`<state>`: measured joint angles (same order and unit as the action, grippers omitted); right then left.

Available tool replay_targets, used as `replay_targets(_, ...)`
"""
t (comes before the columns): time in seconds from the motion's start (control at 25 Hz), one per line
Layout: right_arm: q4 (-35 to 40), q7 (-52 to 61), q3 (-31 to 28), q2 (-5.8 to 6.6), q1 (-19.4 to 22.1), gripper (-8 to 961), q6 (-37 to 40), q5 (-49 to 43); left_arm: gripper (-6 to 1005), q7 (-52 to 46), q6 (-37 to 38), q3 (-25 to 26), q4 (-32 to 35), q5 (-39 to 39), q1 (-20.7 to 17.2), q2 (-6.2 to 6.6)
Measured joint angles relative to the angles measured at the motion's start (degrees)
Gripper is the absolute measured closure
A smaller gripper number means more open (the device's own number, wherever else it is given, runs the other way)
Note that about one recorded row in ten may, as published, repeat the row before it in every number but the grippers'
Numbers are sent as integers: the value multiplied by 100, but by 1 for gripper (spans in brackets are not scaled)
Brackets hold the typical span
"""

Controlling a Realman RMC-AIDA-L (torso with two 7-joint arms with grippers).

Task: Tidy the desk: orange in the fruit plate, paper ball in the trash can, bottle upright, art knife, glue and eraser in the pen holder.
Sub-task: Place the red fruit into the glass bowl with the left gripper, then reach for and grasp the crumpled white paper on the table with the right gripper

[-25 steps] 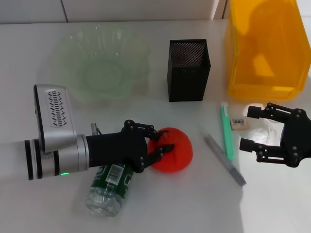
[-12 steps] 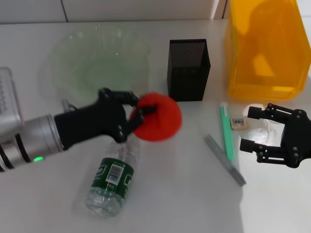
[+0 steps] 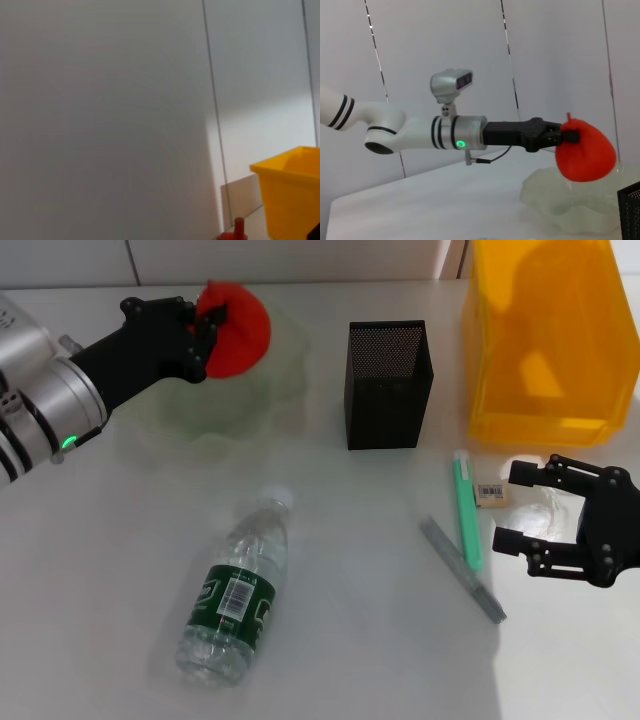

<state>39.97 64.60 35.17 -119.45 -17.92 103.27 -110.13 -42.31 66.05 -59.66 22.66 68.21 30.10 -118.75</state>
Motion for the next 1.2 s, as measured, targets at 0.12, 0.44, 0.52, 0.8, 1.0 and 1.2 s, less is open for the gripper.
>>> replay_targets(0.12, -6, 4, 16, -1, -16, 128, 0, 1, 922, 4, -1199, 5, -63, -43, 402, -42)
replay_targets(0.44, -60, 25, 63, -8, -55, 128, 0, 1, 887, 18, -1678, 31, -253, -433, 513, -46)
replay_targets(0.52, -66, 25, 63, -8, -69, 128, 0, 1, 866, 19, -1660, 17, -256, -482, 488, -45)
replay_targets(0.8, -69, 94, 70, -9, -85, 127, 0, 0, 792, 14, -1382, 11, -265, -492, 425, -39)
replay_targets(1.0, 178, 812, 52, 7, -91, 127, 0, -2, 599, -50, -699, 7, -200, -483, 200, -19)
replay_targets(1.2, 965, 1995, 75, 20, -85, 127, 93, -31, 273, -88, 55, 10, -175, -468, -47, 11)
